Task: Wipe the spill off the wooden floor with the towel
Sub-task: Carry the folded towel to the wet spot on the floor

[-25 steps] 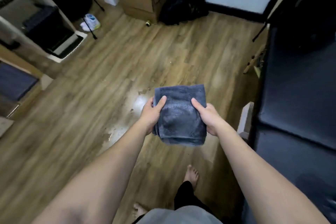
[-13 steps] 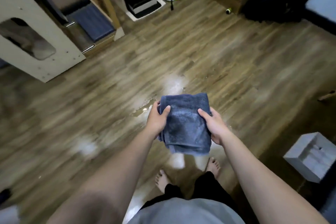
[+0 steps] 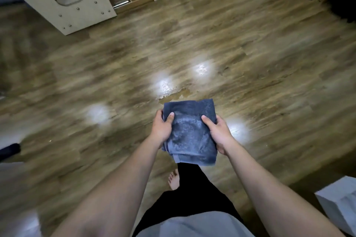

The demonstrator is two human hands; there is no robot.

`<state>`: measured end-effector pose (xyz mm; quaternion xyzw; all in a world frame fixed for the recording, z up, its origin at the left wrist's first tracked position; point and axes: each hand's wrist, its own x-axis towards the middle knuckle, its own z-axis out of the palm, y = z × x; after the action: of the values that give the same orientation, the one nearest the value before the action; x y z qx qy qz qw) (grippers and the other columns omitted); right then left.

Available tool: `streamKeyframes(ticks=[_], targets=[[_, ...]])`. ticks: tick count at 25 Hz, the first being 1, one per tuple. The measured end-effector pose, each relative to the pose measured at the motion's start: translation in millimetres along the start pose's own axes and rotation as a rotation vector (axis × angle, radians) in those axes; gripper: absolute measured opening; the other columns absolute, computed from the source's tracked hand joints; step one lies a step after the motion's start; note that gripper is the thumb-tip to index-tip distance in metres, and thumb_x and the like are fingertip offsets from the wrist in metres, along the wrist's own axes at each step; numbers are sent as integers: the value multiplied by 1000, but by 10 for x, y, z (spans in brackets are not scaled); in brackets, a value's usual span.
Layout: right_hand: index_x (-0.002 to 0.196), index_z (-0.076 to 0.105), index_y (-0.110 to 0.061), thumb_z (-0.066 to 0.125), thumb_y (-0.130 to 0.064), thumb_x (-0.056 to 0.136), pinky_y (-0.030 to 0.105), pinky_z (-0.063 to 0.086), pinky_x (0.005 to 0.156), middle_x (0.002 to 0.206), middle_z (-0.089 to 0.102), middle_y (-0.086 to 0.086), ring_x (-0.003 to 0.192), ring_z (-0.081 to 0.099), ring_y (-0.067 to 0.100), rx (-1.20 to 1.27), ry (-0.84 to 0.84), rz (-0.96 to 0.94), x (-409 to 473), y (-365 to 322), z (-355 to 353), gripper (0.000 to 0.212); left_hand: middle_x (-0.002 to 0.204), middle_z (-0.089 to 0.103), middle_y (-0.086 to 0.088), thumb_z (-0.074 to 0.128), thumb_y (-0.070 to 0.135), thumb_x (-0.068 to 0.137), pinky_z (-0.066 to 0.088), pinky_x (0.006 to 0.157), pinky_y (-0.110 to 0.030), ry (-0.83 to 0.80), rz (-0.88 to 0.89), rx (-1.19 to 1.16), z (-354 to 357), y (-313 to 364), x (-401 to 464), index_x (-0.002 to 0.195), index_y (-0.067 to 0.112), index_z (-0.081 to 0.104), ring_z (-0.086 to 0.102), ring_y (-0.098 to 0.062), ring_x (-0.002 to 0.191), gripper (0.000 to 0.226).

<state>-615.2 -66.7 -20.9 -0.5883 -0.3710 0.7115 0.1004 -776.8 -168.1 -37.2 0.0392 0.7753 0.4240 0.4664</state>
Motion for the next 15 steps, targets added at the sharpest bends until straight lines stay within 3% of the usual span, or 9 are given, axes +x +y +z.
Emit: streamKeyframes(ticks=[3, 6, 8, 12, 15], targets=[[117, 61, -14, 68, -25, 96, 45, 59, 87, 110, 74, 7, 97, 72, 26, -71, -18, 17, 644, 47, 295, 25, 111, 67, 1, 58, 30, 104, 54, 97, -43, 52, -42, -18, -111, -106, 631, 115, 26, 53, 65, -25, 106, 13], [113, 62, -16, 67, -25, 96, 31, 61, 70, 104, 76, 2, 89, 74, 18, -117, -38, 19, 1416, 289, 487, 19, 104, 65, 11, 59, 30, 104, 54, 96, -41, 68, -69, -51, -110, -442, 1356, 113, 30, 52, 65, -23, 105, 12], [110, 62, -18, 67, -24, 97, 27, 58, 65, 99, 76, -2, 86, 74, 15, -159, -48, 23, 1902, 504, 529, 15, 106, 66, 8, 59, 29, 104, 54, 98, -42, 76, -86, -64, -48, -721, 1775, 115, 28, 53, 65, -23, 107, 13], [112, 62, -22, 68, -30, 96, 30, 58, 69, 102, 76, -4, 89, 74, 15, -251, -90, 26, 3107, 1162, 521, 18, 113, 66, 1, 60, 27, 103, 54, 97, -41, 54, -127, -104, 214, -1508, 2821, 117, 24, 54, 65, -24, 107, 16], [111, 63, -23, 69, -33, 95, 36, 59, 72, 104, 76, 0, 89, 74, 18, -273, -78, 16, 3986, 1653, 454, 20, 110, 64, 3, 62, 24, 103, 54, 79, -28, 42, -95, -96, 456, -2042, 3560, 115, 23, 52, 64, -15, 94, 16]])
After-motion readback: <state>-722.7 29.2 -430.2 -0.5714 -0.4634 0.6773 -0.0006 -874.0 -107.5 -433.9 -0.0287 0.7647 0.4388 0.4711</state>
